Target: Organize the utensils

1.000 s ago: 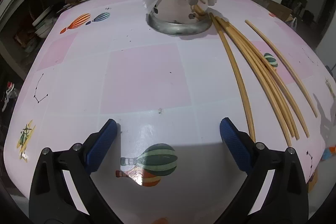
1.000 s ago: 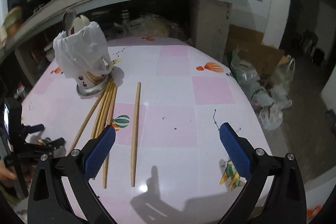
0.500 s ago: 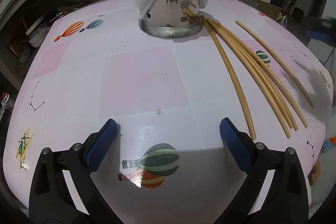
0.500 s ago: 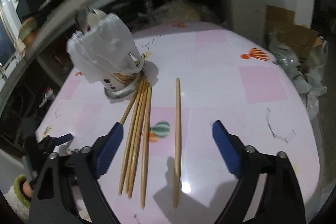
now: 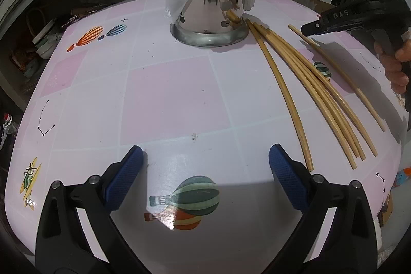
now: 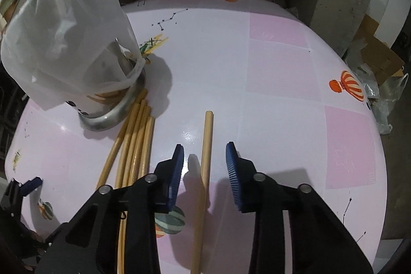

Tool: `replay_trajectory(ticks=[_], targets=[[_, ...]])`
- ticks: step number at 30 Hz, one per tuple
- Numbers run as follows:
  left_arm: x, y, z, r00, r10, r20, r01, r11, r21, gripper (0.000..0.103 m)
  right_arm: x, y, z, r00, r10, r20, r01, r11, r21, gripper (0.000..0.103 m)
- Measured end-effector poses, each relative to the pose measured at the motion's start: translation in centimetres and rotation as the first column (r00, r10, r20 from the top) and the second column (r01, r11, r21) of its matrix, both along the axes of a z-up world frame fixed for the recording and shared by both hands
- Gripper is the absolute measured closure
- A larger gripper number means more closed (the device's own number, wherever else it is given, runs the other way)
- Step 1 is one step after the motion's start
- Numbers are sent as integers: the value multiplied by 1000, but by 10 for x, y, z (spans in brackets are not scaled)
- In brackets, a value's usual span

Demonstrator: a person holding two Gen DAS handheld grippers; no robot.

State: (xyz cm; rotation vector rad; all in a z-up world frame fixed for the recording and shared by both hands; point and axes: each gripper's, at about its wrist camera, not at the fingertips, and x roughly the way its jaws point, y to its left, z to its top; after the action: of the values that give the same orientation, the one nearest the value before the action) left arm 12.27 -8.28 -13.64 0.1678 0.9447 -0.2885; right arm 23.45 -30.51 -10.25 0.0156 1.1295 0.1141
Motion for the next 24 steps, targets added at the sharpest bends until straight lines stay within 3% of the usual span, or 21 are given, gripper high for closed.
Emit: replay_trajectory(ticks=[9, 15, 20, 24], targets=[[4, 2, 5, 1000, -3, -10, 3, 1000, -9, 8, -5, -8, -10, 1000, 7, -15, -7, 1000, 2, 89], [11, -1, 28, 999, -25, 37, 30, 991, -132, 9, -14, -16, -10, 1000, 1, -4, -1, 1000, 25, 95], [19, -25, 27, 994, -106, 9, 106, 984, -144, 48, -24, -22, -11, 1000, -14, 8, 14, 998, 58, 95], [23, -47, 21, 987, -157, -26, 151, 978, -143, 52, -27, -28, -11, 999, -30, 11, 29, 995, 92, 95]])
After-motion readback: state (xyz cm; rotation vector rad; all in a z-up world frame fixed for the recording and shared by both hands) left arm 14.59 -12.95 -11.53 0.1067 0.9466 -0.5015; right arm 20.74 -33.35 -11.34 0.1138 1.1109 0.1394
